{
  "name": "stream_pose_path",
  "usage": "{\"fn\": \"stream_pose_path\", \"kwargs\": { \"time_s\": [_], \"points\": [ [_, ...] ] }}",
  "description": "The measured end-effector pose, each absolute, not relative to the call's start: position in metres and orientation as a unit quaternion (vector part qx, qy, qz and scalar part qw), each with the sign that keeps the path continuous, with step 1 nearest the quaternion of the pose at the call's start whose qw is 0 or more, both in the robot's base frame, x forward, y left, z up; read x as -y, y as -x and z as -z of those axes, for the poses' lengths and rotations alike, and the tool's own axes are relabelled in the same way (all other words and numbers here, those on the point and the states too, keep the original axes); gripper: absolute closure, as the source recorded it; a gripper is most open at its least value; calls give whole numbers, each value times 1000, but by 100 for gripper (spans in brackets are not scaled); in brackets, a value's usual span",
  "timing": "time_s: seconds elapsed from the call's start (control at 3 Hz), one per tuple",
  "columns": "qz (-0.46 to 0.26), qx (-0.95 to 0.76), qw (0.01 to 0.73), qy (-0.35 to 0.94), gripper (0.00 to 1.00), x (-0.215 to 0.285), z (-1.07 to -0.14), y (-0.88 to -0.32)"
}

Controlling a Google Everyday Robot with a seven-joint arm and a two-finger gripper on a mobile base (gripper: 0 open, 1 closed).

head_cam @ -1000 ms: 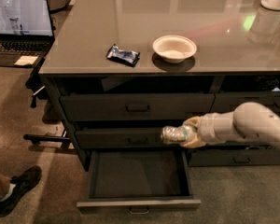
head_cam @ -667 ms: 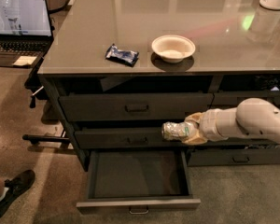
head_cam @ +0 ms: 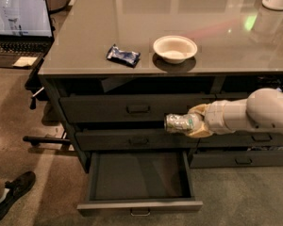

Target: Pick 7up can from bottom drawer and place on counter

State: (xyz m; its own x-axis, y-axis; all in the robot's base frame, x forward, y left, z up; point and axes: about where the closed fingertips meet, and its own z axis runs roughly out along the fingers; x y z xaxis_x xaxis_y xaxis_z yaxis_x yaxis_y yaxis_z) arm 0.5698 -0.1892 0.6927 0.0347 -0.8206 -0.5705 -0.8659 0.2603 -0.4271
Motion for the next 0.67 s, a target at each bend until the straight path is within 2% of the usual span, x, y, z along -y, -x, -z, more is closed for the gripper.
{"fn": "stream_pose_path", "kwargs": {
  "time_s": [0.67],
  "points": [
    [2, -649, 447, 616, 100, 128, -855, -609]
  ]
}}
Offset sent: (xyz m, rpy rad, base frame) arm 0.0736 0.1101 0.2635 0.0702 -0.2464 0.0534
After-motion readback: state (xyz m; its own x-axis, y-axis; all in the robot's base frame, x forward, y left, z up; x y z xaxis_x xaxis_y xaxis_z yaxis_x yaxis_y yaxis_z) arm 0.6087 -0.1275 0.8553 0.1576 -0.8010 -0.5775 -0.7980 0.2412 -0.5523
